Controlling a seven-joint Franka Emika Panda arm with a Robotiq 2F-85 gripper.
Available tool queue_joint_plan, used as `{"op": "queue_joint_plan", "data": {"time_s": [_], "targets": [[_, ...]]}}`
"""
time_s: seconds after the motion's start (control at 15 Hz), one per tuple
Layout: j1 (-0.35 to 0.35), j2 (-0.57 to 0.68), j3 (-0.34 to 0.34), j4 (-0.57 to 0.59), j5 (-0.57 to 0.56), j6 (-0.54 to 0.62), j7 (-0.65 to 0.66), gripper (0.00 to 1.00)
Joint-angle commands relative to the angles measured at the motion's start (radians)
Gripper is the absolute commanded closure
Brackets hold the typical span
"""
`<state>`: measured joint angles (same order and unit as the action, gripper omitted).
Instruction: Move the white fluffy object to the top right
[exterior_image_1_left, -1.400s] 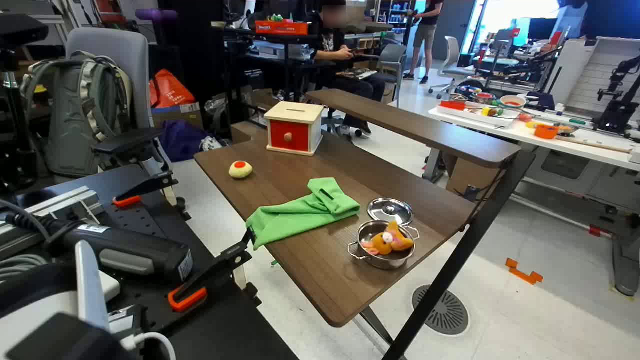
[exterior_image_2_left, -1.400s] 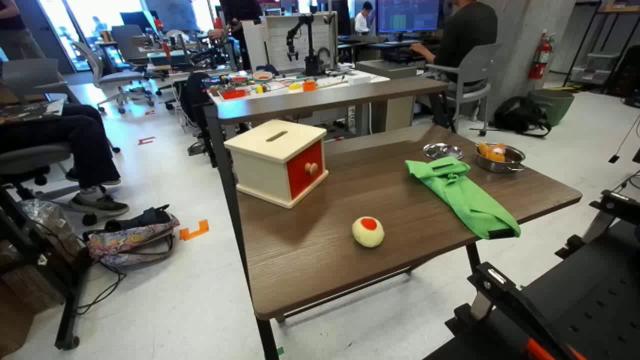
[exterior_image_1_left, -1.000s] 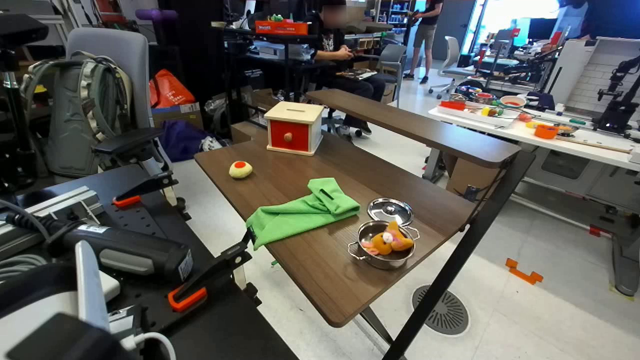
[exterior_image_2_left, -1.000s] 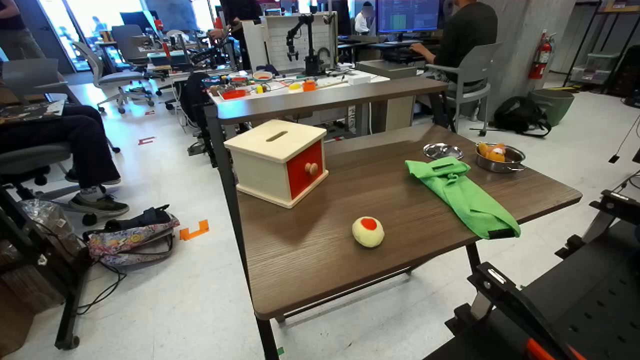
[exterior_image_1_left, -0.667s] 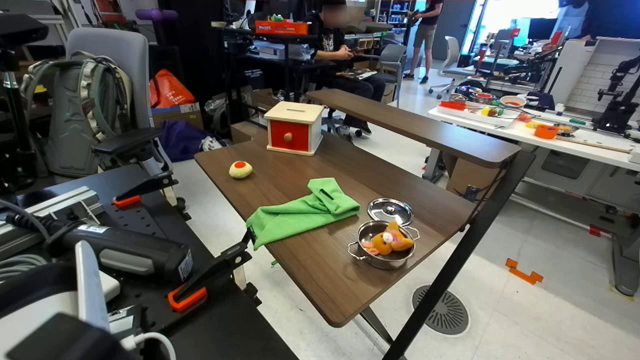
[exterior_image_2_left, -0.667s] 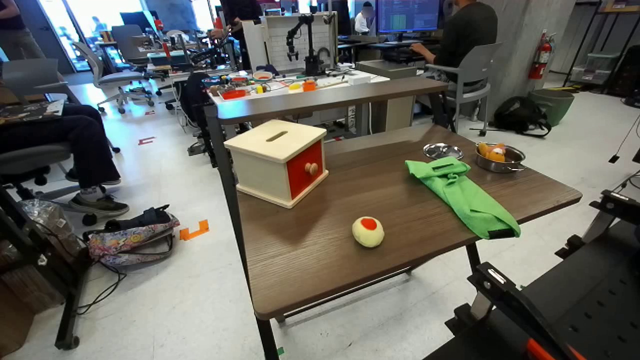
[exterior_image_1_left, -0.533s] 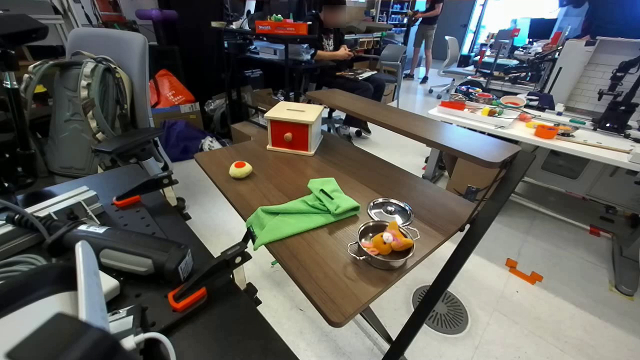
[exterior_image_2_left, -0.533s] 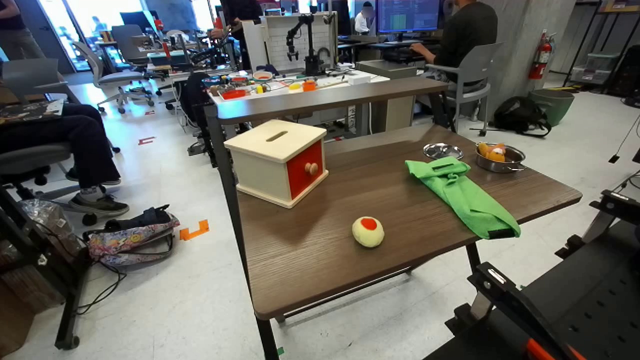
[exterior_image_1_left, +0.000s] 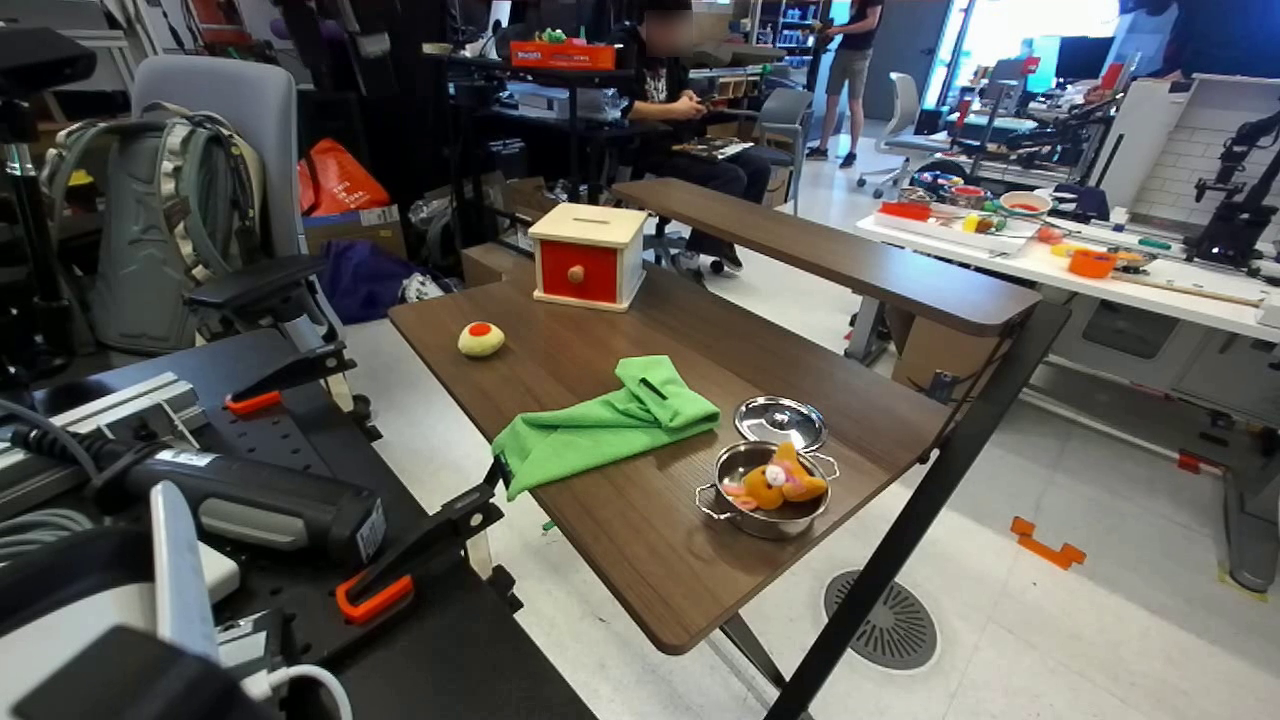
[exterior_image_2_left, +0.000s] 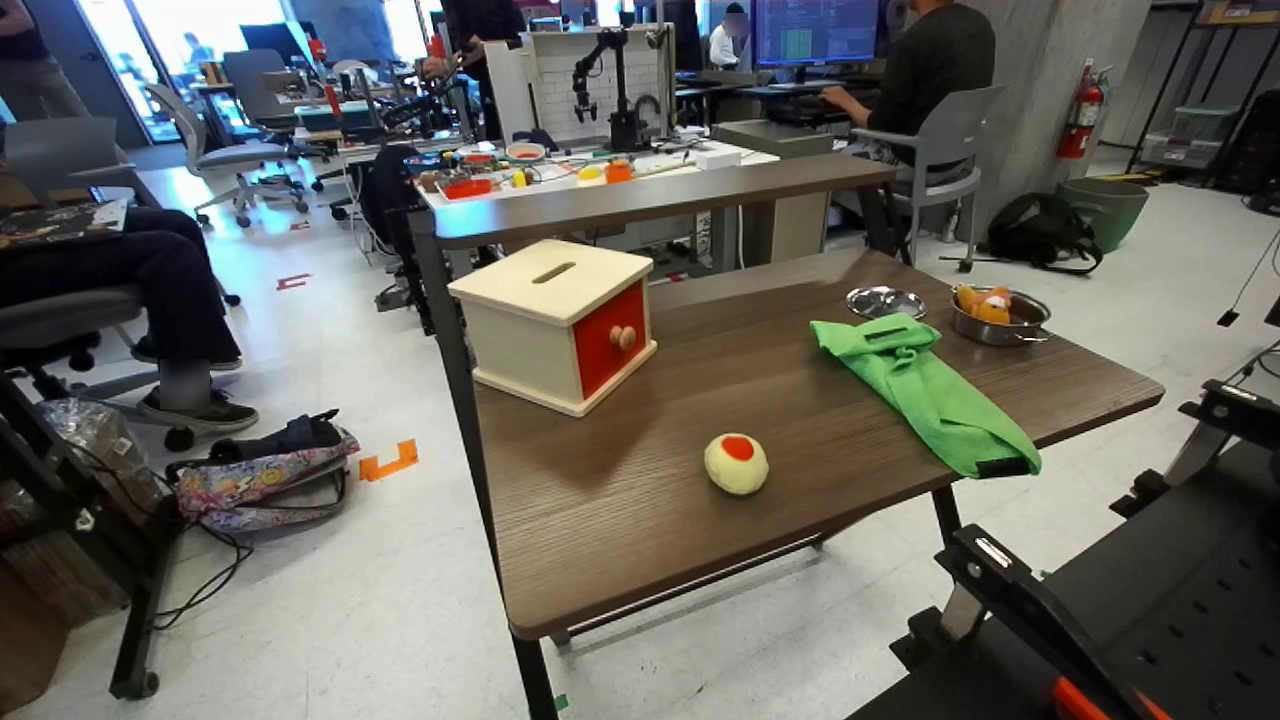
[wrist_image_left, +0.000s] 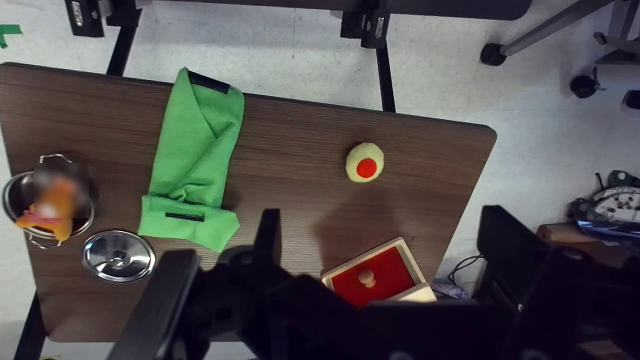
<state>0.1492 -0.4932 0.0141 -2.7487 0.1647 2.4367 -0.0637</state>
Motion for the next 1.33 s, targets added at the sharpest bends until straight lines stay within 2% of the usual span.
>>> {"op": "queue_joint_plan", "data": {"time_s": [0.0, 0.13, 0.47, 0.87, 1.27], "targets": [[0.047, 0.258, 0.021, 0.114, 0.071, 0.120, 0.015, 0.00], [0.046, 0.377, 0.042, 0.167, 0.078, 0.150, 0.032, 0.00], [0.026, 0.666, 0.090, 0.324, 0.007, 0.226, 0.138, 0.00], [0.075, 0.941, 0.047, 0.540, -0.133, 0.215, 0.321, 0.00], [0.127, 1.092, 0.016, 0.669, -0.164, 0.150, 0.389, 0.00]]}}
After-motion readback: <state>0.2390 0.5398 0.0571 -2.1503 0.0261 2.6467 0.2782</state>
